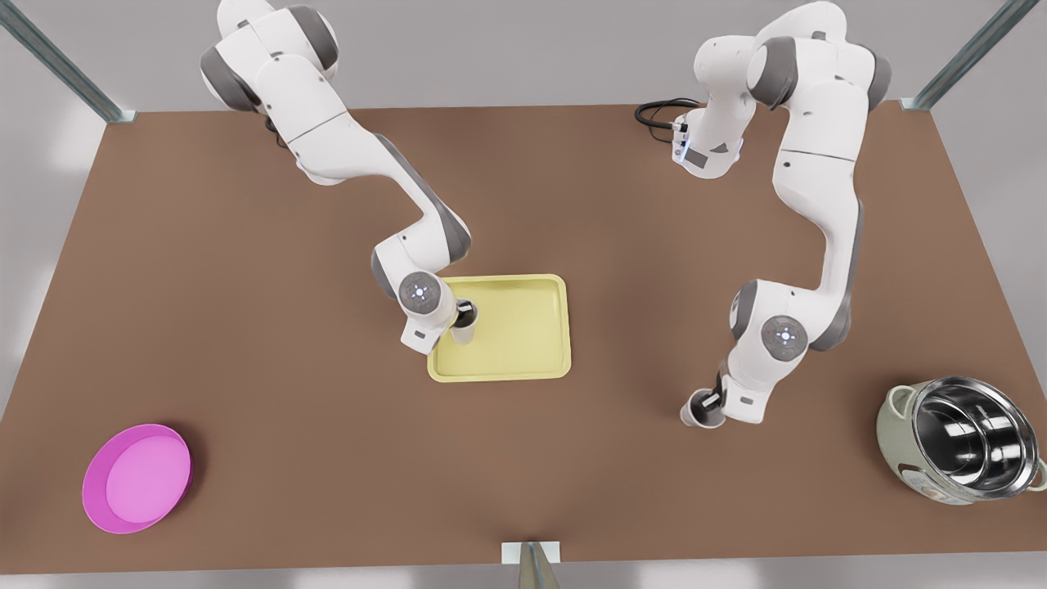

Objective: Use the left arm to pick up the white IKEA cup from the tray and place it on the middle-left position; use the right arm to pick up the white IKEA cup from the tray and place it on the middle-right position

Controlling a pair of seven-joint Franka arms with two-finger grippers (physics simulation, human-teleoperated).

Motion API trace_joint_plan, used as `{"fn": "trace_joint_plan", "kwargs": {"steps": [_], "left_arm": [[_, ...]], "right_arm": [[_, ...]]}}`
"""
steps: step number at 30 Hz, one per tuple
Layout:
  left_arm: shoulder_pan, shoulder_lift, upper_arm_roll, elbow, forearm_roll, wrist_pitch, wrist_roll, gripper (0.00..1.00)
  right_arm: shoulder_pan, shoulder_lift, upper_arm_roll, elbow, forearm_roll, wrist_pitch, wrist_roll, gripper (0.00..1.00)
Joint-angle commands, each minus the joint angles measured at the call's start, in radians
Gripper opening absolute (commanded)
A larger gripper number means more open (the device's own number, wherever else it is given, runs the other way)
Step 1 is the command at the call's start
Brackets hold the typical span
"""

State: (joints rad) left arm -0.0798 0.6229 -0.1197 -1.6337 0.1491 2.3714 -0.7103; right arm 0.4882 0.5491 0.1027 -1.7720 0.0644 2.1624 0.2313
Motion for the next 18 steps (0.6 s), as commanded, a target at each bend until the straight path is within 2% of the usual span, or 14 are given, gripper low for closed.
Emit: {"fn": "trace_joint_plan", "kwargs": {"steps": [1,3,4,5,6,9,12,15,17,18], "left_arm": [[0.000,0.003,0.000,0.002,0.007,0.080,0.453,0.10],[-0.001,0.014,0.002,0.003,0.047,0.106,0.448,0.11],[-0.001,0.015,0.002,0.003,0.049,0.111,0.448,0.35],[-0.001,0.015,0.002,0.003,0.049,0.111,0.448,0.74],[-0.002,0.017,0.002,0.003,0.049,0.111,0.448,1.00],[-0.003,0.020,0.003,0.002,0.047,0.111,0.443,1.00],[0.002,0.012,0.003,-0.008,0.049,0.098,0.453,1.00],[0.000,-0.133,-0.005,0.051,0.080,-0.245,0.454,1.00],[0.002,-0.173,0.000,0.314,-0.074,-0.690,0.623,1.00],[0.005,-0.183,0.000,0.357,-0.077,-0.748,0.621,1.00]], "right_arm": [[-0.002,-0.008,0.000,0.000,-0.011,-0.004,0.014,0.18],[-0.011,-0.028,-0.008,0.013,-0.003,-0.007,0.026,0.18],[-0.037,-0.029,-0.009,0.023,-0.003,-0.007,0.026,0.18],[-0.043,-0.029,-0.011,0.039,-0.003,-0.006,0.026,0.18],[-0.076,-0.029,-0.009,0.054,-0.003,-0.006,0.022,0.19],[-0.140,-0.023,-0.009,0.114,-0.005,0.004,0.022,0.19],[-0.221,-0.049,-0.011,0.105,-0.003,-0.012,-0.038,0.20],[-0.306,-0.035,-0.011,0.106,-0.008,-0.006,-0.158,0.20],[-0.303,-0.040,-0.006,0.059,0.002,-0.038,-0.139,0.20],[-0.306,-0.064,-0.006,0.016,0.002,-0.038,-0.139,0.20]]}}
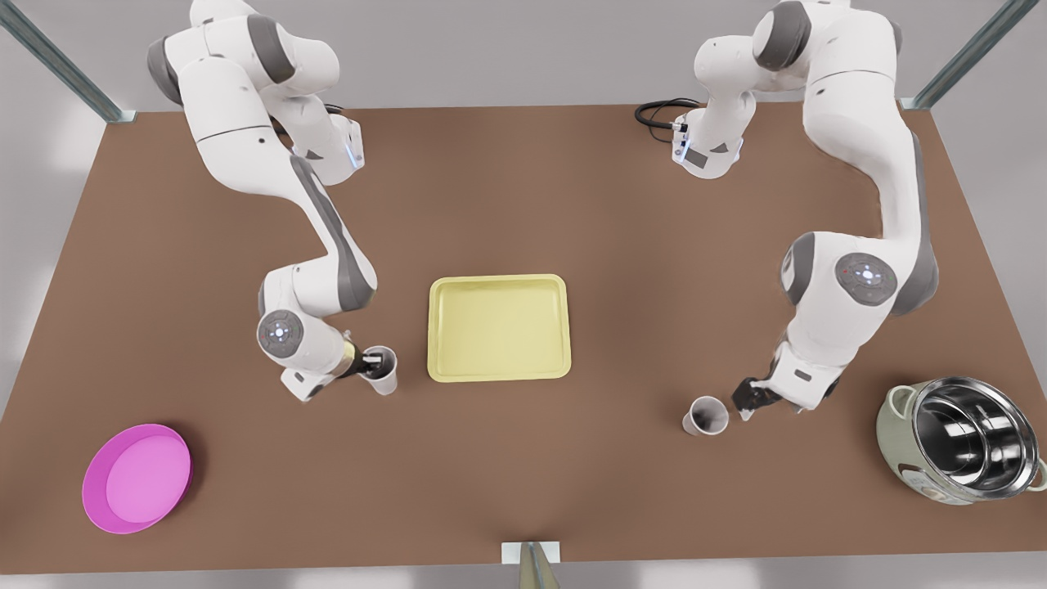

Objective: Use the left arm to pick up the white IKEA cup from the tray and place it on the middle-left position; use the right arm to pick up the white IKEA cup from the tray and place it on the middle-right position

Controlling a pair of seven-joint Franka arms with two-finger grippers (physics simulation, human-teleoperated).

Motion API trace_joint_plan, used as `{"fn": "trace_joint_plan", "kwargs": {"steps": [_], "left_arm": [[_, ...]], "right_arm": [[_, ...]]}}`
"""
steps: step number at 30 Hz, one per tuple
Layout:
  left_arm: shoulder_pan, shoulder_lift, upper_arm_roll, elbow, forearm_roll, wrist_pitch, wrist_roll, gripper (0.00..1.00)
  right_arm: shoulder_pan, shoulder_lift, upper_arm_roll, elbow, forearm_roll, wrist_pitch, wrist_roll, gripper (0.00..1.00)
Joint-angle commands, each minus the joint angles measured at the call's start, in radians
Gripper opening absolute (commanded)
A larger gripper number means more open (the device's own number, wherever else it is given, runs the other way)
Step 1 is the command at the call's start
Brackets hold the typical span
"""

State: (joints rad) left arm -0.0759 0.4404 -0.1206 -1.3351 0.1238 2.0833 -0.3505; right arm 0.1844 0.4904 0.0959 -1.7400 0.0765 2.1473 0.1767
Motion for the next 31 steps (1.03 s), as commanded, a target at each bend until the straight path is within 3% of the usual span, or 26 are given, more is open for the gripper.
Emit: {"fn": "trace_joint_plan", "kwargs": {"steps": [1,3,4,5,7,9,12,17,21,25,27,28,31], "left_arm": [[0.001,-0.040,0.001,0.057,-0.052,-0.462,0.269,1.00],[0.031,-0.038,0.001,0.083,-0.061,-0.463,0.401,1.00],[0.091,-0.162,0.007,-0.132,-0.162,-0.323,0.389,1.00],[0.102,-0.212,0.007,-0.207,-0.158,-0.230,0.389,1.00],[0.100,-0.198,0.007,-0.190,-0.153,-0.221,0.370,1.00],[0.097,-0.195,0.006,-0.190,-0.151,-0.216,0.369,1.00],[0.097,-0.187,0.006,-0.190,-0.151,-0.204,0.369,1.00],[0.099,-0.181,0.006,-0.190,-0.150,-0.203,0.370,1.00],[0.099,-0.181,0.006,-0.190,-0.150,-0.203,0.370,1.00],[0.099,-0.181,0.006,-0.190,-0.148,-0.203,0.370,1.00],[0.099,-0.183,0.007,-0.190,-0.150,-0.204,0.370,1.00],[0.099,-0.183,0.006,-0.190,-0.150,-0.204,0.370,1.00],[0.099,-0.183,0.006,-0.190,-0.151,-0.204,0.369,1.00]], "right_arm": [[-0.005,-0.026,0.001,-0.046,0.025,-0.021,-0.094,0.20],[-0.037,-0.029,-0.002,-0.065,0.029,-0.023,-0.097,0.23],[-0.043,-0.027,-0.007,-0.072,0.023,-0.024,-0.095,0.23],[-0.043,-0.029,-0.008,-0.087,0.023,-0.023,-0.092,0.26],[-0.043,-0.023,-0.008,-0.093,0.023,-0.021,-0.088,0.42],[-0.043,-0.004,-0.008,-0.093,0.023,-0.012,-0.086,0.43],[-0.043,-0.004,-0.008,-0.092,0.023,-0.014,-0.077,0.57],[-0.045,-0.007,-0.011,-0.052,0.019,-0.012,-0.075,1.00],[-0.043,-0.102,-0.015,0.012,-0.070,-0.049,-0.031,1.00],[-0.098,-0.110,-0.039,0.399,-0.141,-0.438,-0.088,1.00],[-0.198,-0.268,-0.031,0.286,-0.094,-0.514,-0.235,1.00],[-0.214,-0.346,-0.030,0.163,-0.056,-0.426,-0.253,1.00],[-0.203,-0.352,-0.025,0.169,-0.083,-0.495,-0.139,1.00]]}}
